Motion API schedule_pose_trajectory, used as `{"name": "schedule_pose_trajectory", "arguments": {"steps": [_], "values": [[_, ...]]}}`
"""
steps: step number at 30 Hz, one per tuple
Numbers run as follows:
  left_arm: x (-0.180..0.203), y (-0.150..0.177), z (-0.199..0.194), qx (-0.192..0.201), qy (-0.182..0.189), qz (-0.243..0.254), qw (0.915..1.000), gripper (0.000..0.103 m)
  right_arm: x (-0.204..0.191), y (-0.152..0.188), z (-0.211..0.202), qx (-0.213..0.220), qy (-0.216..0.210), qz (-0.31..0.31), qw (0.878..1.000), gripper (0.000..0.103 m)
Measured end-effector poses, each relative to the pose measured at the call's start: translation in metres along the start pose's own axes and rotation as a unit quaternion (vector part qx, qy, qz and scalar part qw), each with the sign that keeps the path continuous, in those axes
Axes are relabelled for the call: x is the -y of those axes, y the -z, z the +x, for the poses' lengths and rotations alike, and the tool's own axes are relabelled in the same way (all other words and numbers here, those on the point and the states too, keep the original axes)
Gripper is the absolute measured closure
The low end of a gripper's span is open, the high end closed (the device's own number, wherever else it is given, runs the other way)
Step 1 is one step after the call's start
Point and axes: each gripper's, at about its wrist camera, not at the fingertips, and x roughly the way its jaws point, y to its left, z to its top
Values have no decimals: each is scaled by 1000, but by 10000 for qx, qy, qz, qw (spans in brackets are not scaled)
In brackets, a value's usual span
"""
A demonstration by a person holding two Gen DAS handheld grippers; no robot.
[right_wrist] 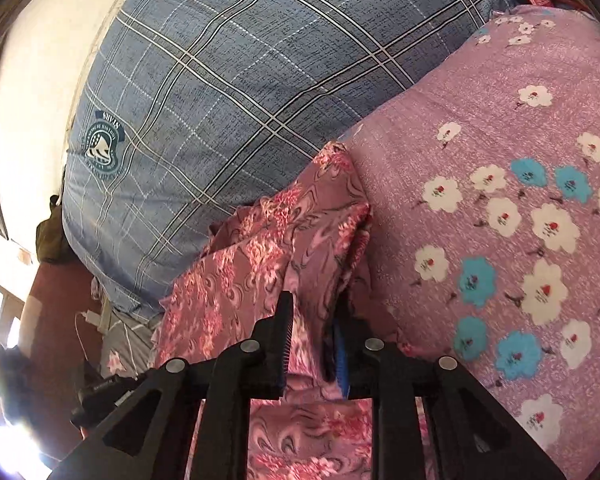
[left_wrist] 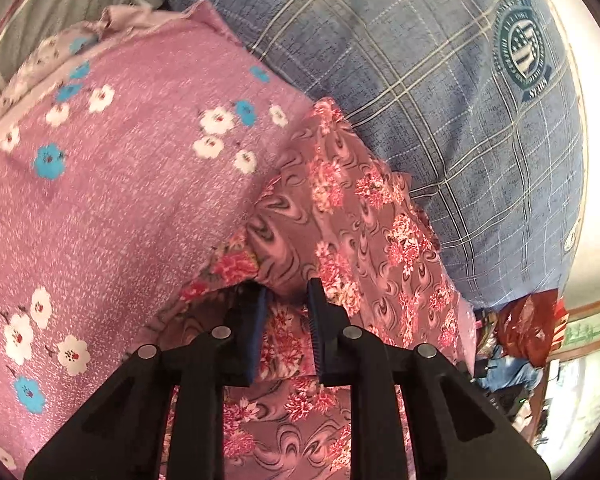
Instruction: Fold small clothes
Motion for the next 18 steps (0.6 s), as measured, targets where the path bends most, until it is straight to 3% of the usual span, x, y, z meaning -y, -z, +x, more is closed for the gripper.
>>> {"name": "schedule_pose_trajectory", "arguments": {"steps": [1, 5, 7, 10, 15, 16, 18], "values": [[5, 0, 0, 44, -33, 72, 10000, 87, -11, -5, 0, 14, -20, -242, 9997, 97], [2, 0, 3, 25, -331, 202, 9992, 87, -49, -13, -28, 809, -263, -1068, 9906, 97], [-7, 2, 6, -101, -366, 151, 9992, 87, -44, -18, -14, 557, 41, -1071, 9927, 97], [-16, 9, -3, -213, -425, 312, 9984, 87, -11, -9, 24, -562, 903, -777, 9913, 95], [-16, 23, -39, -366, 205, 246, 9988, 87, -1, -3, -18, -114, 445, -458, 9979, 87], [-9, 22, -45, -299, 232, 370, 9986, 81, -2, -5, -32, 159, 384, -411, 9983, 87], [16, 19, -49, -128, 264, 766, 9966, 61, -10, -7, -47, 477, 215, -484, 9975, 86]]}}
